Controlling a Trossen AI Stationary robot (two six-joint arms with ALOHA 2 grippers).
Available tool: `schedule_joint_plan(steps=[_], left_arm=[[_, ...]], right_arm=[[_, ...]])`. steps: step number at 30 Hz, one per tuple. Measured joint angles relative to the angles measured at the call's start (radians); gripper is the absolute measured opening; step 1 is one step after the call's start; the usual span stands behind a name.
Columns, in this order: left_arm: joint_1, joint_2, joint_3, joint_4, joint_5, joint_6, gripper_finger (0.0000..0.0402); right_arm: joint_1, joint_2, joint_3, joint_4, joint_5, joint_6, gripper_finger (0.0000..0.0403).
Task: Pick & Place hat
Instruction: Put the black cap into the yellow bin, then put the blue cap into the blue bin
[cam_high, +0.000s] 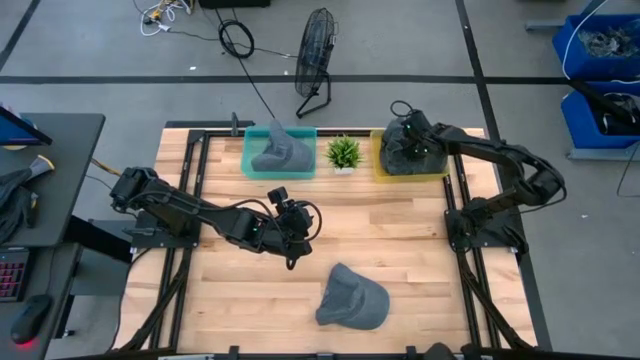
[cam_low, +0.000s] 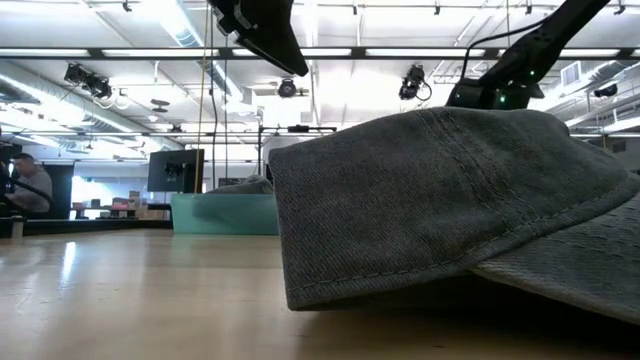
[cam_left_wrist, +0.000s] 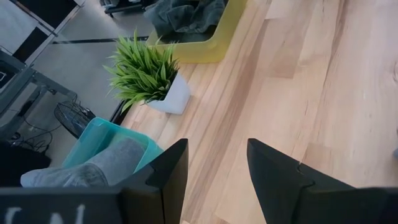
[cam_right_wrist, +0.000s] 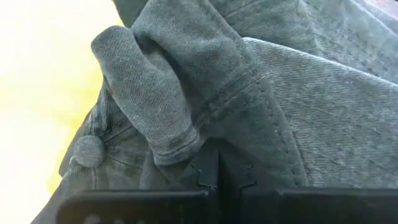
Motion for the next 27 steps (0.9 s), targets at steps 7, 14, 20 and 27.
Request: schedule_joint_plan(steps=[7,14,20,27], left_arm=[[0.000,0.000,0.000,0.000,0.000,0.000,0.0169],[0.000,0.000,0.000,0.000,0.000,0.000,0.0169],[-0.002,0.000,0.000,0.001,0.000,0.002,0.0169],[-0.003,0.000,0.000,0.012,0.197,-0.018,0.0169]], right_arm=[[0.022,0.045,-0.007,0.004,-0.022,0.015,0.0000],[0.041,-0.003,0.083,-0.155,0.007,-0.009,0.0000],[0.071,-0.085,0.286,-0.390,0.020,-0.004,0.0000],[0.183,-0.212,0.443,-0.545,0.037,0.038,0.0000]])
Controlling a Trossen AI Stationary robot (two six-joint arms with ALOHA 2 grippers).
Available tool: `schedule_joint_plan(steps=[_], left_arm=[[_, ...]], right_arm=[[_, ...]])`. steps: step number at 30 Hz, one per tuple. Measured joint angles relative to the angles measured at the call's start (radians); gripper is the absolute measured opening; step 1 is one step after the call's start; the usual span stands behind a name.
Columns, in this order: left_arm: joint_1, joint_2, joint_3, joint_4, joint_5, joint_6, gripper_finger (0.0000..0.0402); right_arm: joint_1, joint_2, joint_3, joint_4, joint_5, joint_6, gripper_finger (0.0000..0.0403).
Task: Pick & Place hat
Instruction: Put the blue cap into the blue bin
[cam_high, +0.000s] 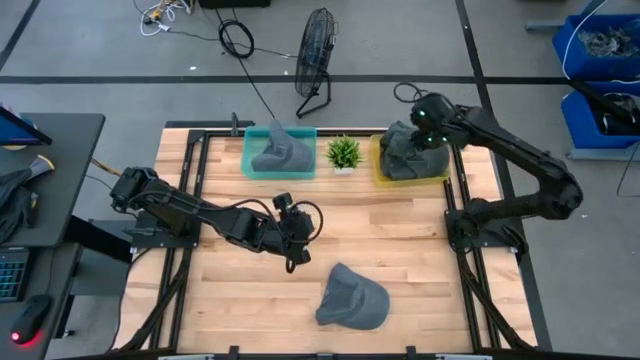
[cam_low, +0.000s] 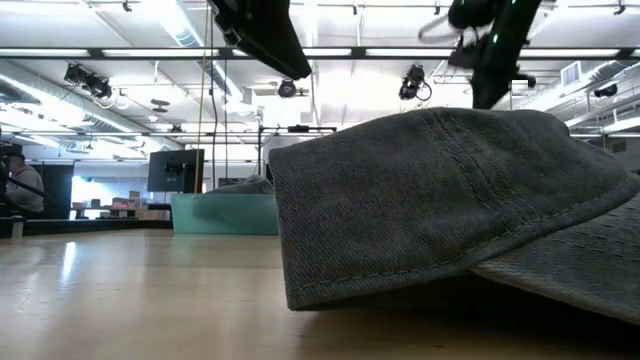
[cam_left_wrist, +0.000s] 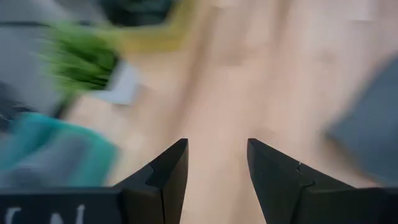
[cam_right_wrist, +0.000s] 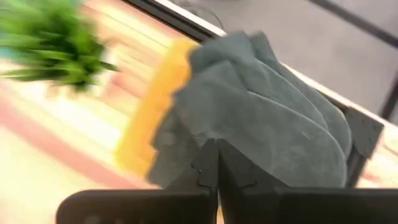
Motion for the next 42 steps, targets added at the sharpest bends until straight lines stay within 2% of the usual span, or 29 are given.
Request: schedule_joint_plan(steps=[5,8,16,21,24,27,31,35,42], left_arm=[[-0.008,0.000,0.000,0.008,0.263,-0.027,0.0169],[-0.027,0.000,0.000,0.041,0.339,-0.052,0.0169],[-0.101,0.000,0.000,0.052,0.357,-0.094,0.0169],[-0.137,0.000,0.000,0.053,0.356,-0.158,0.0169],[-0.154,0.000,0.000,0.048,0.356,-0.158,0.0169],[-0.159,0.000,0.000,0.046,0.357,-0.158,0.0169],[-0.156,0.000,0.000,0.046,0.356,-0.158,0.0169],[-0.142,0.000,0.000,0.046,0.356,-0.158,0.0169],[-0.115,0.000,0.000,0.046,0.356,-0.158,0.0169]], right_arm=[[0.197,-0.104,0.006,-0.003,0.004,0.061,0.0000],[0.347,-0.139,0.007,-0.002,0.000,0.094,0.0000],[0.766,-0.113,0.007,0.057,-0.078,0.153,0.0000],[0.979,-0.046,0.008,0.233,-0.152,0.166,0.0011],[1.090,0.023,0.008,0.349,-0.180,0.098,0.0018],[1.166,0.106,0.008,0.415,-0.217,0.052,0.0029],[1.217,0.234,0.008,0.481,-0.235,0.077,0.0056],[1.237,0.370,0.008,0.534,-0.305,0.050,0.0095],[1.247,0.518,0.008,0.575,-0.302,-0.117,0.0158]])
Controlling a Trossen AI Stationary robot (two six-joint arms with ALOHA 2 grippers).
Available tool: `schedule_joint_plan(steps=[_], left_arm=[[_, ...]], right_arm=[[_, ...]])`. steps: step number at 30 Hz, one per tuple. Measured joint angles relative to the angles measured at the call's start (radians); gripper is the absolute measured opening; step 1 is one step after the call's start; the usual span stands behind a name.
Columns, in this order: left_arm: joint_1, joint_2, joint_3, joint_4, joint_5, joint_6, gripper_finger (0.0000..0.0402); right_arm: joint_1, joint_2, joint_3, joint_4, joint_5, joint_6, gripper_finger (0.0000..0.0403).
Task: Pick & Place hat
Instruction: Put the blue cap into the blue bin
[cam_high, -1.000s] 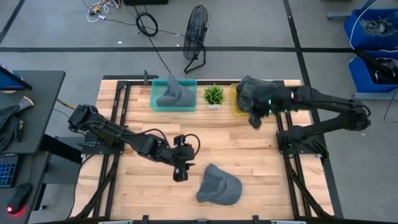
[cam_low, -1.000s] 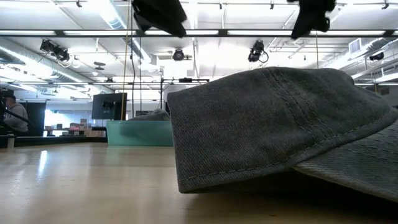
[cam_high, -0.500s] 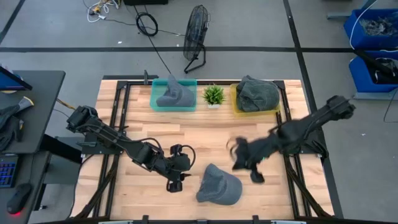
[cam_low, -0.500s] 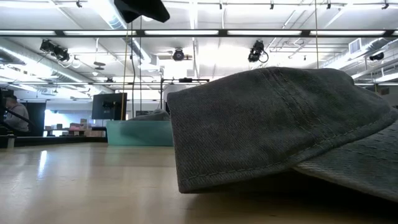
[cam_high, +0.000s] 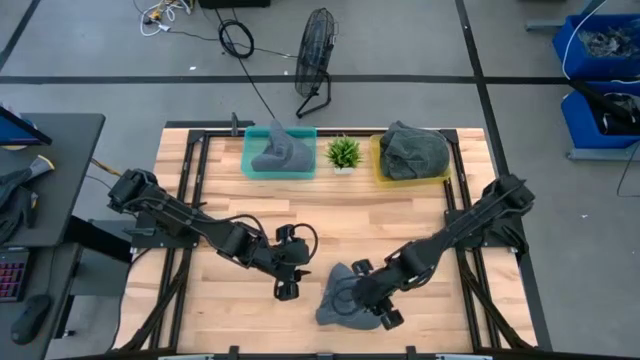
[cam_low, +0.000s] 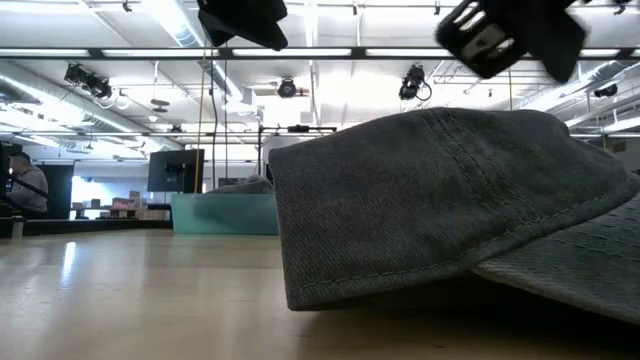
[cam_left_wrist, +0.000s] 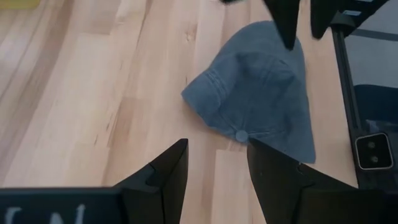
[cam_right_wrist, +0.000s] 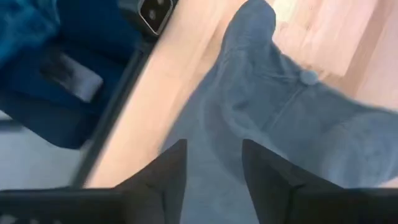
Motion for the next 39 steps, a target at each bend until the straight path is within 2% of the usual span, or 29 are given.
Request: schedule_joint_plan(steps=[6,14,18,23,25,31,35,39], left_arm=[[0.016,0.000,0.000,0.000,0.000,0.000,0.0169],[0.016,0.000,0.000,0.000,0.000,0.000,0.0169],[0.016,0.000,0.000,0.002,0.000,0.000,0.0169],[0.006,0.000,0.000,0.023,0.018,-0.045,0.0169],[-0.001,0.000,0.000,0.062,0.043,-0.083,0.0169],[-0.020,0.000,0.000,0.142,0.054,-0.069,0.0169],[-0.014,0.000,0.000,0.127,0.052,0.051,0.0169],[-0.007,0.003,0.000,0.121,0.043,0.182,0.0169]], right_arm=[[0.000,0.037,0.001,0.045,0.135,-0.145,0.0177],[-0.001,0.099,0.002,0.041,0.080,-0.177,0.0172],[-0.002,0.108,0.002,0.037,0.082,-0.209,0.0136],[-0.015,0.106,0.002,0.029,0.139,-0.244,0.0035],[-0.030,0.106,0.002,0.031,0.168,-0.247,0.0011],[-0.085,0.104,0.030,0.026,0.252,-0.313,0.0020],[-0.126,0.103,0.103,-0.012,0.317,-0.399,0.0007],[-0.169,0.102,0.167,-0.042,0.325,-0.458,0.0011]])
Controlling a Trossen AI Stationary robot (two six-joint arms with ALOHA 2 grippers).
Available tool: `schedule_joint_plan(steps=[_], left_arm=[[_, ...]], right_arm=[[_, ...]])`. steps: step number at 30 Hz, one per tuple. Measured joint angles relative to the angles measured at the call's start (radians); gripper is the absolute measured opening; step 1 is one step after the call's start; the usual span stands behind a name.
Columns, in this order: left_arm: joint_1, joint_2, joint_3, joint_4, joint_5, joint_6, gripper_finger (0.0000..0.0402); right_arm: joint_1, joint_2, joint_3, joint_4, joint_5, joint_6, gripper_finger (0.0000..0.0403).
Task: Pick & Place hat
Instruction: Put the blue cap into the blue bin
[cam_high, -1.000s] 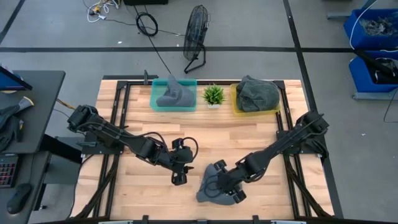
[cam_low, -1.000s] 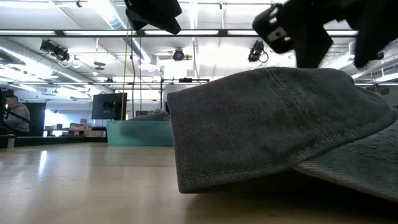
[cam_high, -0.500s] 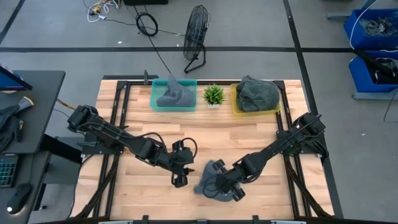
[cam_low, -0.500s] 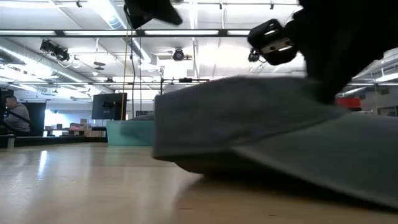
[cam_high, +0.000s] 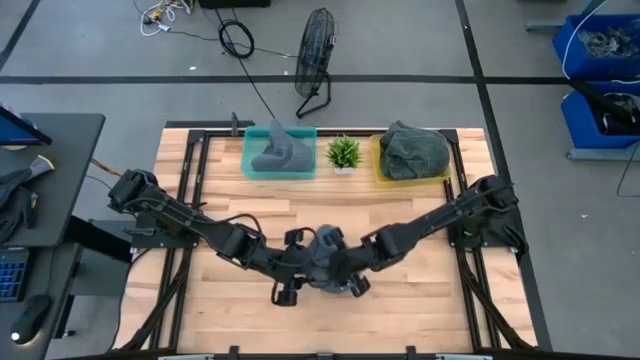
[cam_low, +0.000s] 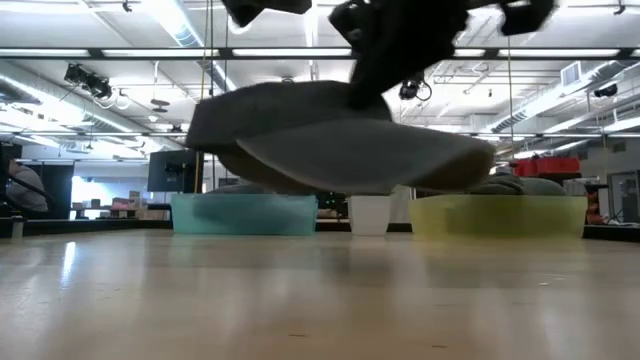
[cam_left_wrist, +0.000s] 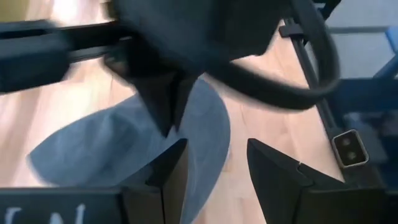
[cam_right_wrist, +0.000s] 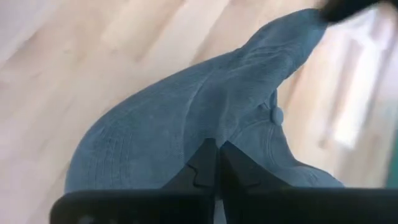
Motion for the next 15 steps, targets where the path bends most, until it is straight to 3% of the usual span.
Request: schedule_joint_plan(steps=[4,10,15], left_arm=[[0.000,0.000,0.000,-0.029,-0.003,0.083,0.0169],[0.001,0.000,0.001,-0.144,-0.138,0.064,0.0169],[0.019,0.002,0.000,-0.159,-0.147,0.023,0.0169]], right_arm=[[-0.032,0.000,0.038,-0.020,0.002,-0.040,0.0004],[-0.041,0.000,0.071,-0.013,0.001,-0.089,0.0005],[-0.040,-0.002,0.090,0.014,0.025,-0.106,0.0005]])
